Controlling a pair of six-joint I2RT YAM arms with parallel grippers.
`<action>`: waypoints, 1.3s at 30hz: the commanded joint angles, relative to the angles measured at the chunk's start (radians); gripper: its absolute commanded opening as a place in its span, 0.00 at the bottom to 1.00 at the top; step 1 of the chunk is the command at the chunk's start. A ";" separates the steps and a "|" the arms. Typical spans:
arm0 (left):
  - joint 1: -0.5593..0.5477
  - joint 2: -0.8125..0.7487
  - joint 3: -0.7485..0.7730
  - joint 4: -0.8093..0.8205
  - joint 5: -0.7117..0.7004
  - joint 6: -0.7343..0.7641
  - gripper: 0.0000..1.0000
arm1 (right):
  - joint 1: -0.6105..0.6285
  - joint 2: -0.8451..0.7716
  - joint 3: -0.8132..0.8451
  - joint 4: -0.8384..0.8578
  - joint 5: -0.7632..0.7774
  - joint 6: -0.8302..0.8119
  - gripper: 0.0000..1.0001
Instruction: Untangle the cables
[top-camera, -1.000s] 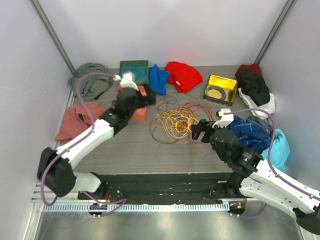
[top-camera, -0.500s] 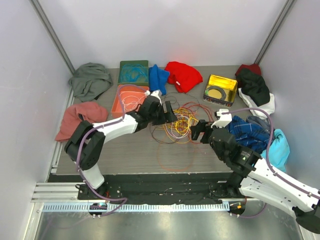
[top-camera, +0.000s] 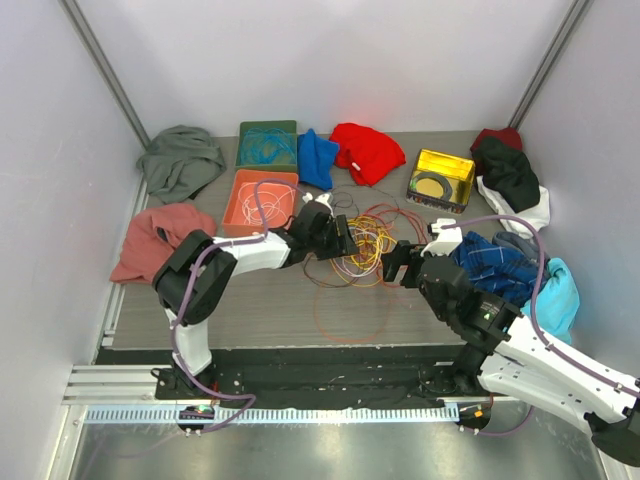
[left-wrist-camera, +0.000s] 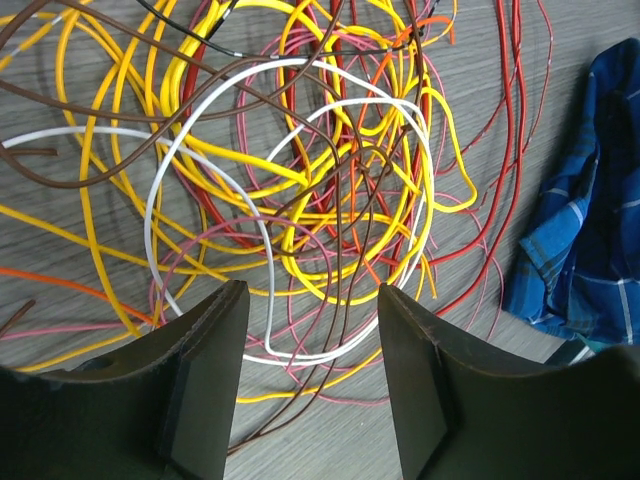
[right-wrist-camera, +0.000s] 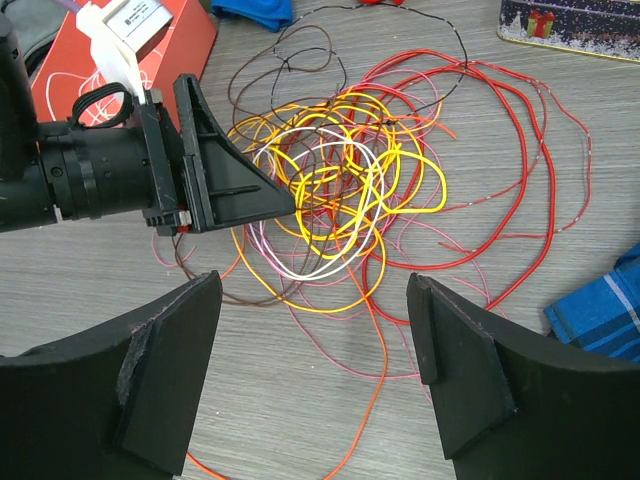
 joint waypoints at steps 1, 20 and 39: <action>-0.001 0.018 0.002 0.076 0.015 -0.018 0.53 | 0.000 0.005 0.033 0.022 0.022 -0.002 0.83; -0.007 -0.478 0.198 -0.432 -0.198 0.280 0.00 | 0.002 0.001 0.018 0.096 0.020 0.005 0.84; -0.042 -0.474 0.630 -0.657 -0.247 0.411 0.00 | 0.000 0.108 0.088 0.439 -0.168 -0.156 0.85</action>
